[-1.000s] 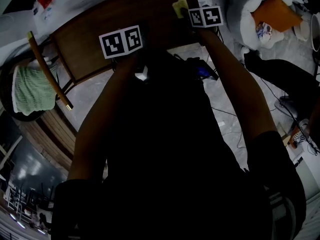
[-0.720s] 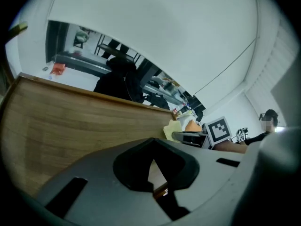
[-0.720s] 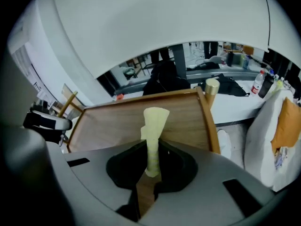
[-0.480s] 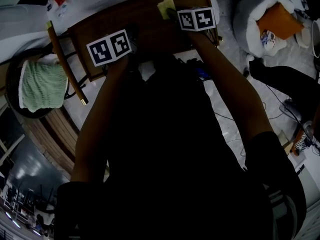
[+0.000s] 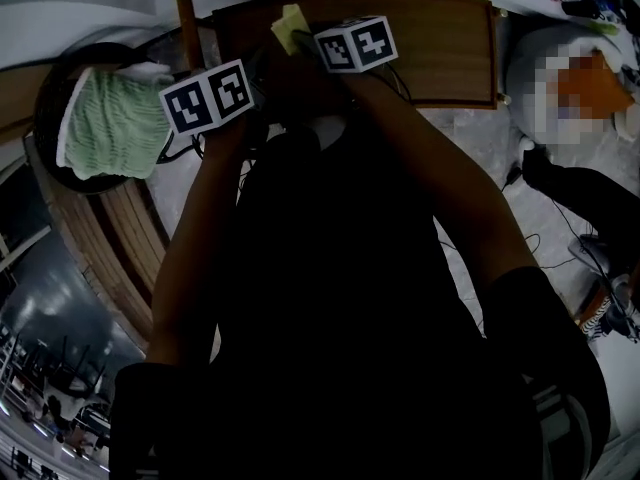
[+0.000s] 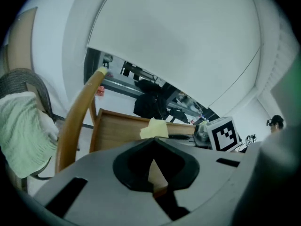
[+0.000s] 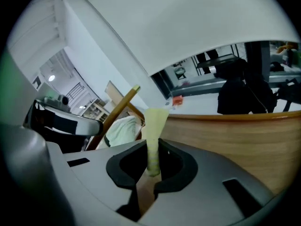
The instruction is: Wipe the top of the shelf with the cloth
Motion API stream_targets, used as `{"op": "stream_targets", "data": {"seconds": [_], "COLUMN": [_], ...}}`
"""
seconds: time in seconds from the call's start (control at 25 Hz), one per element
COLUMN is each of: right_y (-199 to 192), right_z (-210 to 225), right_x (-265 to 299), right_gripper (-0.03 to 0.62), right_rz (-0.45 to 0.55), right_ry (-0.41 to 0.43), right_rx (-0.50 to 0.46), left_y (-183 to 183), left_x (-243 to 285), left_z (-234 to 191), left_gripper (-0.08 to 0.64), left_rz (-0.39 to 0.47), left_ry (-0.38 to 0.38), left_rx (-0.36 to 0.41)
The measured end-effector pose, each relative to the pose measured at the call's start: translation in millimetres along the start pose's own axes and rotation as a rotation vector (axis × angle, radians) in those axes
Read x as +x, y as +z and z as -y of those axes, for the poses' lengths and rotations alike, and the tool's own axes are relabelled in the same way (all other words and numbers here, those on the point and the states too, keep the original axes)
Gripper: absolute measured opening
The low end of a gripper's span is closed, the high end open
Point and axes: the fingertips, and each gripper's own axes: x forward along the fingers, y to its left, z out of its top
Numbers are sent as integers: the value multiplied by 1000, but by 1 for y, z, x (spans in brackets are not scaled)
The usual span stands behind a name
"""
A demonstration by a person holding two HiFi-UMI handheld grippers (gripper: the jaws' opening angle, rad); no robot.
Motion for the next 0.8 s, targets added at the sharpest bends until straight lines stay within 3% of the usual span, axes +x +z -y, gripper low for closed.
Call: {"op": "stream_targets", "data": {"seconds": [0.36,0.8], "right_y": [-44,-73], "right_z": [-56,-62], "right_x": [92,125], "right_gripper": [48,48], "right_rz": [-108,-206], "right_ry": [45,6], "right_rx": [81,-6], "left_y": [-13,-22], "left_x": [-40,-44], "left_z": [-39,-43], "left_gripper": [11,11], "left_rz": [-47,-55], "left_ry": [11,1], "left_rx": [18,31]}}
